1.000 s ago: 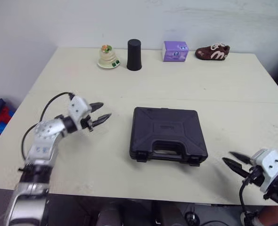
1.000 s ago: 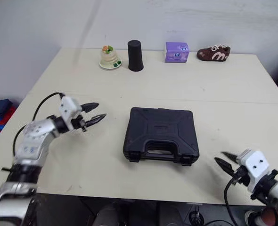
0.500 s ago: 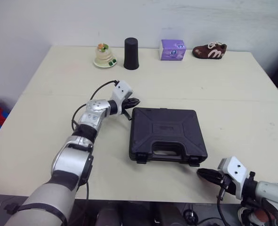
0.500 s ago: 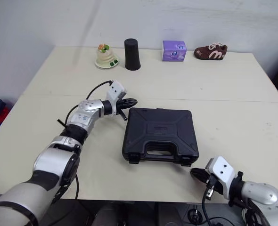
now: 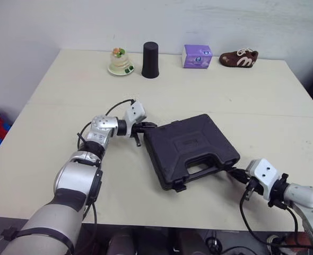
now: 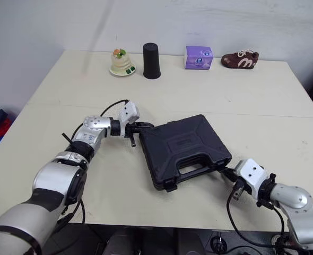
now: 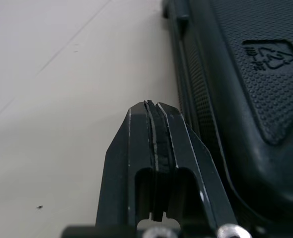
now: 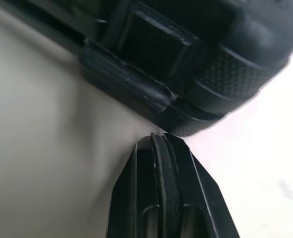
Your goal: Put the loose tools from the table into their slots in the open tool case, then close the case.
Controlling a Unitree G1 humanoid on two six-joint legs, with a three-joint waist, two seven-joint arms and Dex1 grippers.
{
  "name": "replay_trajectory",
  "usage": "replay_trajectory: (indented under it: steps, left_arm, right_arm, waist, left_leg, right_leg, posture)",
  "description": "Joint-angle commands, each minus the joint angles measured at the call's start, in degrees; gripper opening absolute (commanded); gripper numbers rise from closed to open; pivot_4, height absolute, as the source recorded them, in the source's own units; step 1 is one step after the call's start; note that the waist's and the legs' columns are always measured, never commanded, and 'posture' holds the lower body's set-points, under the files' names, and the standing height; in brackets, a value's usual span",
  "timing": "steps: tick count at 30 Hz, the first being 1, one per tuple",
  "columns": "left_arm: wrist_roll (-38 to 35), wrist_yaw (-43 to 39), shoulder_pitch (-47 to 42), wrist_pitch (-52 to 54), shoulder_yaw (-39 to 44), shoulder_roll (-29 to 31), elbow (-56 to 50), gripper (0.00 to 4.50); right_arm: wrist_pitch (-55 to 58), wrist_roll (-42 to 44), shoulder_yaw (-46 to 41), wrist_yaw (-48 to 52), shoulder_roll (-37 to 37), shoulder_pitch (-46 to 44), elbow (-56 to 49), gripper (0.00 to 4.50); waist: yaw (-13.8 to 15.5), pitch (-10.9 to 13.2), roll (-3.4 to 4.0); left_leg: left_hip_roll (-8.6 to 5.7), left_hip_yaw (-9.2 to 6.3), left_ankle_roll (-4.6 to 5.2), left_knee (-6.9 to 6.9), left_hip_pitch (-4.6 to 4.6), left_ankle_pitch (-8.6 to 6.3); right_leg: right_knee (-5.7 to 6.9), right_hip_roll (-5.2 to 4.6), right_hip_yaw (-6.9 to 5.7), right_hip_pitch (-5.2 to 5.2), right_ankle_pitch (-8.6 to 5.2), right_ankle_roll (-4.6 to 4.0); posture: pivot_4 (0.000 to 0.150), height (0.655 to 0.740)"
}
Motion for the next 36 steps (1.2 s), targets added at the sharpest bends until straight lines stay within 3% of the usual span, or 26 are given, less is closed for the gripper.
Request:
replay_trajectory:
  steps: [1, 7, 13, 16, 18, 22, 29, 36]
  left_arm:
    - [-1.77, -5.31, 3.64, -1.71, 1.02, 1.12, -5.35, 0.09]
    - [-5.64, -5.28, 16.57, 4.28, 2.6, 1.8, -22.2, 0.09]
    - [-10.48, -1.22, 26.15, 16.32, 5.75, 5.06, -43.14, 0.09]
    - [-12.63, 0.17, 26.2, 17.89, 7.64, 6.8, -49.12, 0.09]
    - [-18.76, -0.44, 23.82, 24.34, 9.4, 6.23, -54.98, 0.09]
    - [-23.23, -3.8, 18.03, 33.93, 2.88, 3.05, -64.01, 0.09]
    - [-14.9, -0.61, 8.48, 37.4, -11.15, -5.73, -60.28, 0.09]
    - [-5.73, 3.22, 2.65, 31.13, -20.57, -17.75, -43.68, 0.09]
  right_arm:
    - [-3.12, -1.51, -0.82, -1.97, 1.16, -3.17, 4.51, 0.0]
    - [-3.32, 0.13, -3.07, -5.84, 5.41, -7.44, 9.61, 0.0]
    - [-2.87, 1.53, -6.33, -8.91, 7.72, -4.54, 7.69, 0.0]
    - [-1.79, 2.62, -9.07, -9.51, 7.61, 0.16, 3.41, 0.0]
    - [-0.34, 3.81, -11.57, -9.53, 7.28, 4.29, -0.91, 0.0]
    - [6.36, 10.0, -15.46, -8.39, 8.18, 12.52, -10.92, 0.0]
    - [9.75, 10.11, -14.57, -10.33, 10.17, 16.46, -18.5, 0.0]
    - [11.06, 11.17, -13.29, -10.44, 11.53, 16.35, -19.86, 0.0]
  waist:
    - [-0.25, 0.0, 0.02]
    - [-0.24, 0.02, 0.05]
    - [-0.03, 0.03, 0.08]
    - [0.24, 0.05, 0.11]
    - [0.41, 0.06, 0.14]
    - [0.96, 0.06, 0.14]
    - [0.5, -0.05, 0.36]
    - [-0.15, -0.04, 0.39]
  left_leg:
    - [0.01, 0.0, -0.01, -0.01, 0.01, 0.0]
    - [0.12, 0.04, -0.13, -0.03, 0.01, 0.05]
    - [0.16, 0.05, -0.2, -0.02, 0.01, 0.1]
    - [0.17, -0.01, -0.22, -0.04, 0.0, 0.11]
    - [0.16, -0.03, -0.21, -0.05, -0.03, 0.11]
    - [0.05, -0.03, -0.17, -0.01, -0.08, 0.11]
    - [0.03, -0.06, -0.15, -0.05, 0.24, 0.03]
    - [-0.02, -0.11, -0.03, -0.08, 0.15, -0.04]
  right_leg:
    - [0.0, 0.01, 0.0, -0.01, 0.0, 0.0]
    - [0.26, 0.04, 0.06, -0.15, -0.07, -0.12]
    - [0.44, 0.02, 0.11, -0.22, -0.08, -0.13]
    - [0.45, 0.0, 0.07, -0.21, -0.08, -0.13]
    - [0.44, -0.02, 0.08, -0.21, -0.09, -0.13]
    - [0.38, -0.01, 0.07, -0.15, -0.06, -0.08]
    - [0.05, 0.13, 0.15, 0.23, -0.03, -0.03]
    - [-0.13, 0.1, 0.17, 0.2, -0.04, -0.04]
  posture:
    - [0.15, 0.74]
    - [0.15, 0.74]
    - [0.15, 0.74]
    - [0.15, 0.74]
    - [0.15, 0.74]
    - [0.15, 0.74]
    - [0.15, 0.74]
    - [0.15, 0.74]
